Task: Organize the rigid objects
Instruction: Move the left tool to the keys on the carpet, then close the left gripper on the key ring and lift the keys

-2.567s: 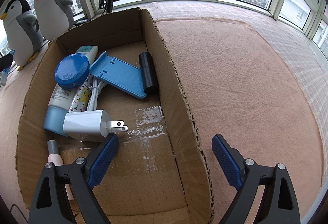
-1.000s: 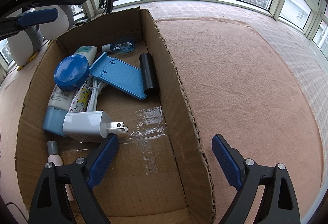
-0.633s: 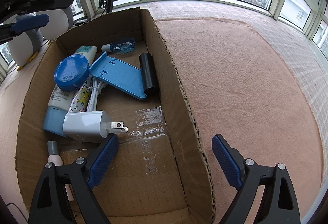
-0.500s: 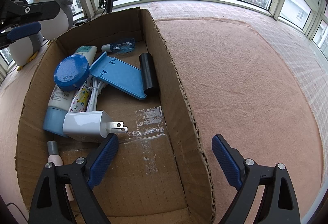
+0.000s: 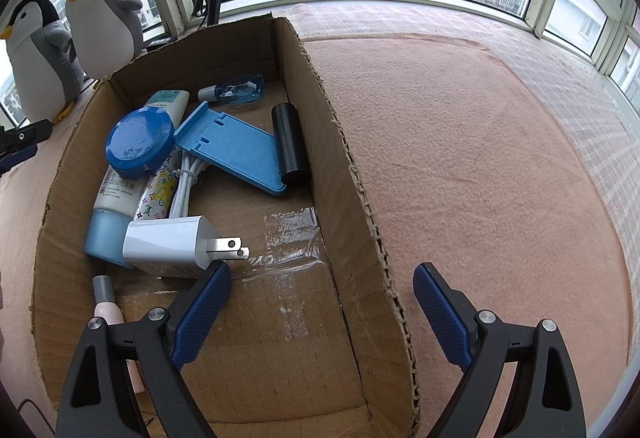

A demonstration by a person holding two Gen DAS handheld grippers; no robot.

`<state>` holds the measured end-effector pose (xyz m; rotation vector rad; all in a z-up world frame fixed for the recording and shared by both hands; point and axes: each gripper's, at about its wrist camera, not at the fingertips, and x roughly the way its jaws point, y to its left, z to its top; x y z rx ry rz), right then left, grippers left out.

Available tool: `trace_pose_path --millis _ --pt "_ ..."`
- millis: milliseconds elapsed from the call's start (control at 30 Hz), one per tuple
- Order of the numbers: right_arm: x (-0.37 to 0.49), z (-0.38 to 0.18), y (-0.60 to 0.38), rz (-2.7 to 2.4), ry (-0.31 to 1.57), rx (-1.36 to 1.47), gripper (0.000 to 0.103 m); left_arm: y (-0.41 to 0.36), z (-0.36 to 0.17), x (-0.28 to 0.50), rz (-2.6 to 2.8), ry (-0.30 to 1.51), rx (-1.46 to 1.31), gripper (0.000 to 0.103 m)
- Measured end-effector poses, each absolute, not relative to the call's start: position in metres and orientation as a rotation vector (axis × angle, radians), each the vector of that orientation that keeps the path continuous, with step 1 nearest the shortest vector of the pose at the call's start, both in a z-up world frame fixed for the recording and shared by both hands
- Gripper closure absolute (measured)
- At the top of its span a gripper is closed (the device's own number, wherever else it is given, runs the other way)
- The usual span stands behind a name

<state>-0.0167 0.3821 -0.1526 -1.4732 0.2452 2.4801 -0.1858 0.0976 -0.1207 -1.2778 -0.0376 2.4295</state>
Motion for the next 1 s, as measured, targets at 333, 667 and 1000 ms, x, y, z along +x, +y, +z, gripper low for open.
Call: trace_pose_path --millis 333,667,1000 --pt "-0.018 -0.153 0.382 2.482 0.254 -1.479 0.013 0.093 -0.15 -0.199 2.473 -0.158 -1.367 0.032" --pt "-0.015 -0.154 0.383 2.482 0.275 -1.487 0.013 0.087 -0.16 -0.206 2.531 -0.299 -1.4 0.053" --pt "-0.014 -0.154 0.383 2.485 0.284 -1.495 0.013 0.092 -0.163 -0.209 2.525 -0.278 -1.393 0.078"
